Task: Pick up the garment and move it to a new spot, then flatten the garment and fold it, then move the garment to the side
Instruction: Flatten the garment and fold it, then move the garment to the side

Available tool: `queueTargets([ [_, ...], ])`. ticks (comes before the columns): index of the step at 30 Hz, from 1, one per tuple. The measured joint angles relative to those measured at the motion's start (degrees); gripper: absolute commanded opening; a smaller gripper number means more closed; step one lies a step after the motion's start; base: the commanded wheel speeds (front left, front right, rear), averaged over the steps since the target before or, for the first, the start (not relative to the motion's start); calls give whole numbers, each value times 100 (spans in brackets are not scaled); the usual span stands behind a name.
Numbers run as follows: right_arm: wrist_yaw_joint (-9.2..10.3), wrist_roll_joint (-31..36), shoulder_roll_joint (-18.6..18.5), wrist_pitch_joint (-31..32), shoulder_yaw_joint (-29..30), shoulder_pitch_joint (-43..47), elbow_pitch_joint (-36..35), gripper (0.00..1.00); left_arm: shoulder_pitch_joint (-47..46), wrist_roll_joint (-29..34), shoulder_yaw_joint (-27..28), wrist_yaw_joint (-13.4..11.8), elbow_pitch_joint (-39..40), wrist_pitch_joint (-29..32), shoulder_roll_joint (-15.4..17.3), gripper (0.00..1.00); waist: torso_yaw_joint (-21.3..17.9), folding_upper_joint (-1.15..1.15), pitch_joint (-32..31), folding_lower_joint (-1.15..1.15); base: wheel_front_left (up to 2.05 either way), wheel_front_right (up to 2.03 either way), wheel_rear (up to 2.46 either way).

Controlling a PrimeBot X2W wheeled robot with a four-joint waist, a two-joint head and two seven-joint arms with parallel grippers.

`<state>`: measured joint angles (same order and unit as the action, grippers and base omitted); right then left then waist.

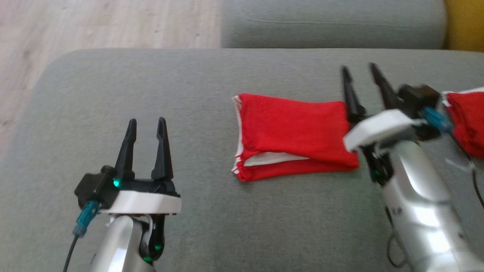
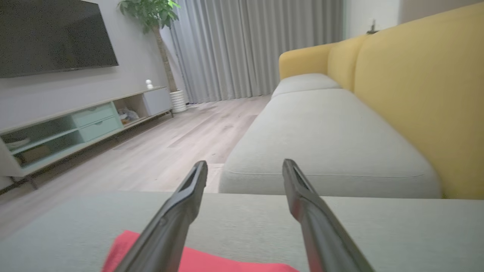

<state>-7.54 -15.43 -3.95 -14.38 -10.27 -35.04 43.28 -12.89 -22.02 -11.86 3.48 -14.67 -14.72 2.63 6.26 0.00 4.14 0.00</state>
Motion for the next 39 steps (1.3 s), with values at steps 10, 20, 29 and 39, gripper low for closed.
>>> queueTargets([
  [10, 1, 1301, 41, 0, 1201, 1741, -1348, 100, 367, 202, 210, 19, 13, 0, 0, 100, -447, 0, -102, 0, 0, 0, 0],
  [20, 1, 877, 80, 0, 1135, 2482, -1915, 100, 639, 230, 441, 64, 2, 0, 0, 100, -643, 0, -134, 0, 0, 0, 0],
  [29, 1, 881, 96, 187, 1139, 2402, -2129, 100, 478, 227, 242, 81, 15, 0, 0, 100, -516, 0, 144, 0, 0, 0, 0],
  [39, 1, 869, 94, 728, 1166, 1460, -1459, 100, 6, 225, -90, 115, -46, 0, -4, 100, -112, 0, 704, 1, 0, 0, 0],
])
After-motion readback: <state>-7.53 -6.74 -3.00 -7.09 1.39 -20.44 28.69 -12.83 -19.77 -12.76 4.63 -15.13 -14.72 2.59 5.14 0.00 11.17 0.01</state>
